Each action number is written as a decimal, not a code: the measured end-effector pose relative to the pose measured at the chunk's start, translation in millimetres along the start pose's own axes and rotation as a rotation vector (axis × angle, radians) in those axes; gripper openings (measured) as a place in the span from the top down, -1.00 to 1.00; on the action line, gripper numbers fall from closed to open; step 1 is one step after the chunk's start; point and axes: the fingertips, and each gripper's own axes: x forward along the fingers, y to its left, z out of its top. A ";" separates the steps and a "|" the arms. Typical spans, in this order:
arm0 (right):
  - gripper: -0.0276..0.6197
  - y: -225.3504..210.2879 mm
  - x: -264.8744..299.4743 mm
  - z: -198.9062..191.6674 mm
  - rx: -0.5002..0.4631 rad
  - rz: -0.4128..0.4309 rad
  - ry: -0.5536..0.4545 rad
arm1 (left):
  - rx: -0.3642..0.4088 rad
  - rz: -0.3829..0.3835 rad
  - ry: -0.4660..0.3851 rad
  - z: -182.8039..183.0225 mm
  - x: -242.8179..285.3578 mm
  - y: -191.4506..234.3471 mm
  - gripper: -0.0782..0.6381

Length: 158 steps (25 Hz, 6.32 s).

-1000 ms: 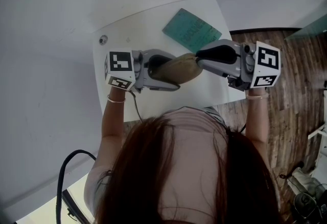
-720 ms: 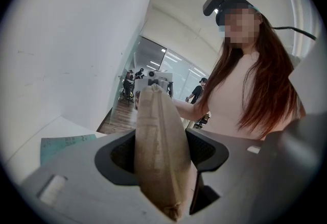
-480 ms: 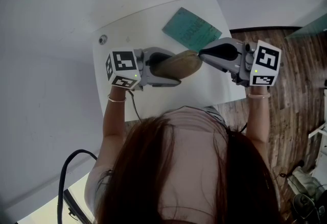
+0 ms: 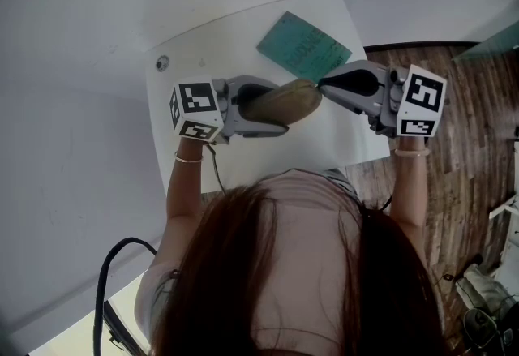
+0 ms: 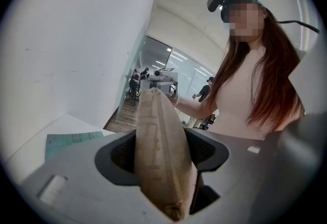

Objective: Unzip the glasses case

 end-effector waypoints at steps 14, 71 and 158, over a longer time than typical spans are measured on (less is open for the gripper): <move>0.90 -6.8 1.4 -5.4 0.022 -0.010 0.014 | -0.145 -0.076 -0.185 1.8 -1.0 0.5 -0.02; 0.90 -29.0 1.1 15.5 0.078 -0.139 -0.211 | -0.372 -0.198 -0.891 45.3 -44.8 23.6 -0.02; 0.90 -19.5 46.2 -37.4 0.121 -0.235 -0.043 | -0.625 -0.064 -1.266 49.6 -85.9 77.8 -0.03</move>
